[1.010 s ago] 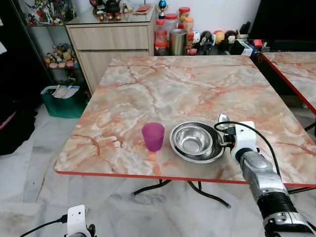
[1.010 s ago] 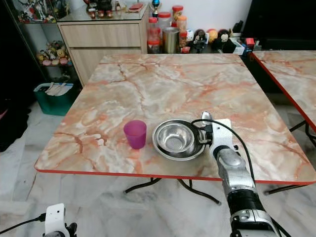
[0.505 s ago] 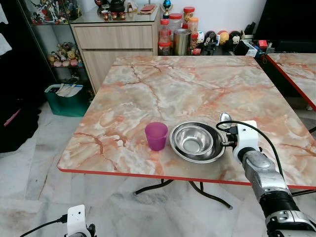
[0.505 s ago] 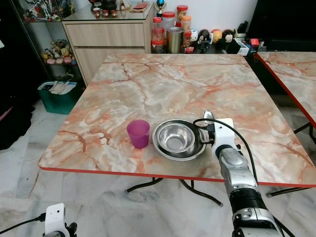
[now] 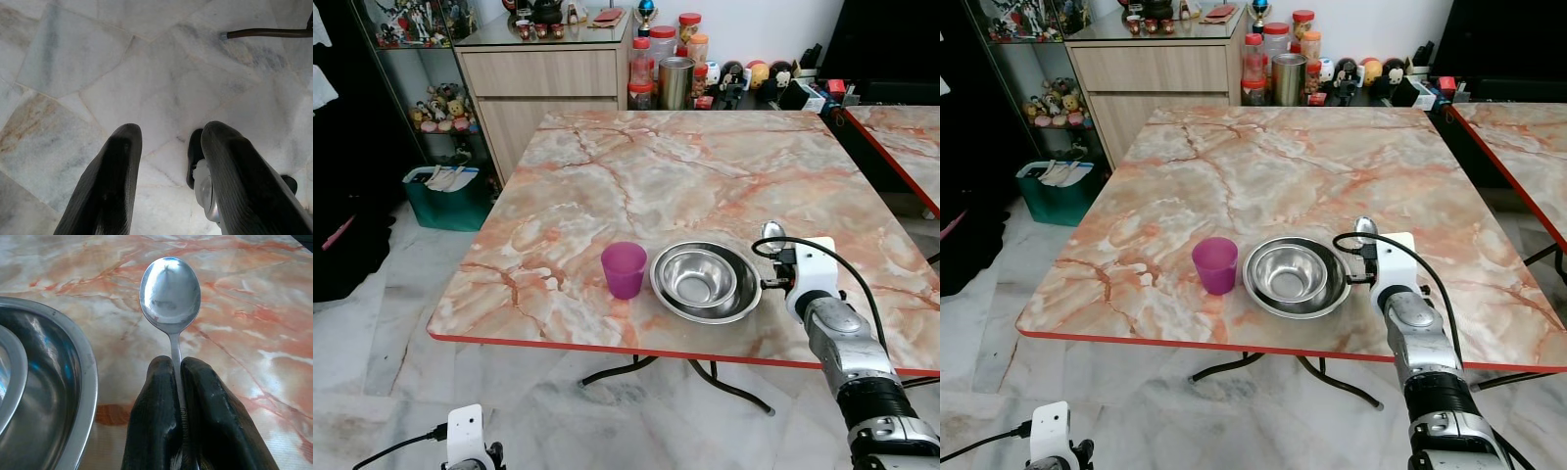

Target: Setting the table

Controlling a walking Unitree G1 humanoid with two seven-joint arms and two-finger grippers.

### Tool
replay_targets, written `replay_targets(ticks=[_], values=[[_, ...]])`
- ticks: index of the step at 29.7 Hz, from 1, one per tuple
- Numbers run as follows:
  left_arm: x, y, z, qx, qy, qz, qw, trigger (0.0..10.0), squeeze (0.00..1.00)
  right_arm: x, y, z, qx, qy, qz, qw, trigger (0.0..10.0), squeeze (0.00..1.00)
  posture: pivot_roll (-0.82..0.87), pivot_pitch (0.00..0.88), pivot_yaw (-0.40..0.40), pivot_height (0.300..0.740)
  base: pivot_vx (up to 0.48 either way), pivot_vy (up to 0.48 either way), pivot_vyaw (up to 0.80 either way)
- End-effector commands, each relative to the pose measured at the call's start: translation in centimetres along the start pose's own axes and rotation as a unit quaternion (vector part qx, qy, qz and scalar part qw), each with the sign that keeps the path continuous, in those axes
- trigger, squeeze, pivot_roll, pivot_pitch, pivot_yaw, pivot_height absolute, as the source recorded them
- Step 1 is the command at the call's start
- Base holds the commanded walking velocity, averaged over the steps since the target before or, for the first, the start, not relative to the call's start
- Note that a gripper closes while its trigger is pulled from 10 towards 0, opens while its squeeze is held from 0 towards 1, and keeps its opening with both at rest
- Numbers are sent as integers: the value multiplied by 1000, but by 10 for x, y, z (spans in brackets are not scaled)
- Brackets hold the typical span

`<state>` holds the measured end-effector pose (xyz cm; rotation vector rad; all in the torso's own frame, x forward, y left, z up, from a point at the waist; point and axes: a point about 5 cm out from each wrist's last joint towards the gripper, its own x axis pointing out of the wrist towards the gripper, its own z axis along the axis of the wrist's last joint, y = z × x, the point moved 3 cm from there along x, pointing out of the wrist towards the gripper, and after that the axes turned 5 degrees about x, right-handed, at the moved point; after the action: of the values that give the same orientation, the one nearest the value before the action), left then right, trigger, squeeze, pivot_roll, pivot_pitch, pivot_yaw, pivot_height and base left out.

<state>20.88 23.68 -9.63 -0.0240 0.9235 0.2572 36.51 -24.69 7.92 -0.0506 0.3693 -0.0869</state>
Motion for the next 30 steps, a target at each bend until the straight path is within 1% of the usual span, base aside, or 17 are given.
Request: replay_targets(ticks=[1, 4, 9, 19, 30], values=[[1, -1, 3, -5, 0, -4, 1000, 10000, 0, 1, -4, 5, 3, -2, -6, 1000, 10000, 0, 21, 0, 38, 740, 0, 0, 0], [1, -1, 2, -5, 1, -5, 1000, 10000, 0, 0, -8, -5, 3, 16, -6, 1000, 10000, 0, 19, 0, 39, 740, 0, 0, 0], [0, -2, 2, -5, 2, -6, 1000, 10000, 0, 0, -9, -18, 3, 37, -2, 999, 10000, 0, 19, 0, 39, 740, 0, 0, 0], [0, -2, 1, -6, 4, -5, 1000, 10000, 0, 1, -3, -27, 3, 53, 12, 999, 10000, 0, 23, 0, 38, 740, 0, 0, 0], [0, -1, 1, -5, 5, -4, 1000, 10000, 0, 2, 0, -30, 1, 55, 21, 998, 10000, 0, 29, 0, 37, 740, 0, 0, 0]])
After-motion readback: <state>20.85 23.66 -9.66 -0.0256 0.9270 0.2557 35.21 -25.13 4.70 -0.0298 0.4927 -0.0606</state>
